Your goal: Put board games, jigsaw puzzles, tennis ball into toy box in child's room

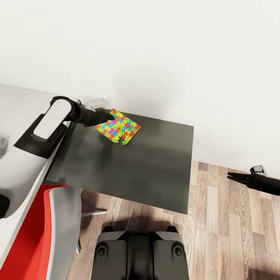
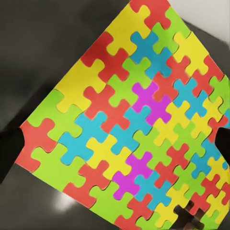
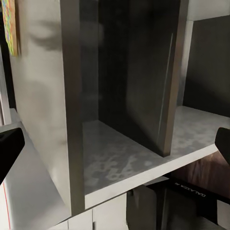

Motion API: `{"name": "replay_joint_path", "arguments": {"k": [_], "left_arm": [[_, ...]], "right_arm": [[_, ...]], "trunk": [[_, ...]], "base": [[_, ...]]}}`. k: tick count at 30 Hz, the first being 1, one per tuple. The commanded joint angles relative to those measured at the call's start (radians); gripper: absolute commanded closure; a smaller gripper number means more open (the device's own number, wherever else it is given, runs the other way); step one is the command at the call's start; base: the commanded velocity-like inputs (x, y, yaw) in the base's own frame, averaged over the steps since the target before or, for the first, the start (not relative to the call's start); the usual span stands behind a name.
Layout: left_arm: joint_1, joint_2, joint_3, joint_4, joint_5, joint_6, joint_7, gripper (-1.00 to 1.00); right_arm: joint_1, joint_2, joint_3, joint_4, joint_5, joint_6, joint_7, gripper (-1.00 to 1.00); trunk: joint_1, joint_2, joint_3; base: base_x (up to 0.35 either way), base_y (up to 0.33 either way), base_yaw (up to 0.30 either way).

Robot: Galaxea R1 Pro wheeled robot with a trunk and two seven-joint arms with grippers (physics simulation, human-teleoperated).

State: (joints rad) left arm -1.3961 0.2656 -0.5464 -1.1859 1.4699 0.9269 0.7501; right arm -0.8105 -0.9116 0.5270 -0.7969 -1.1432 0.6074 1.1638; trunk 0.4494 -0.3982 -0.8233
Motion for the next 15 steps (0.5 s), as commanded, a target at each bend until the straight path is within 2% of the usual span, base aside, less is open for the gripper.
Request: {"name": "replay_joint_path", "arguments": {"k": [1, 8, 15], "left_arm": [[-0.002, 0.000, -0.008, 0.005, -0.001, -0.002, 0.008, -1.00], [-0.007, -0.007, -0.023, 0.045, -0.037, -0.004, -0.008, -1.00], [-0.010, -0.003, -0.027, 0.066, -0.051, -0.005, -0.027, -1.00]], "right_arm": [[-0.003, -0.001, 0.007, 0.001, -0.010, 0.008, 0.001, -1.00], [-0.003, -0.003, 0.007, 0.002, -0.010, 0.008, 0.003, -1.00], [-0.003, -0.003, 0.007, 0.003, -0.011, 0.009, 0.005, -1.00]], "trunk": [[0.001, -0.002, -0.001], [0.001, -0.002, -0.001], [0.001, -0.002, -0.001]], "base": [[0.000, 0.000, 0.000], [0.000, 0.000, 0.000], [0.000, 0.000, 0.000]]}}
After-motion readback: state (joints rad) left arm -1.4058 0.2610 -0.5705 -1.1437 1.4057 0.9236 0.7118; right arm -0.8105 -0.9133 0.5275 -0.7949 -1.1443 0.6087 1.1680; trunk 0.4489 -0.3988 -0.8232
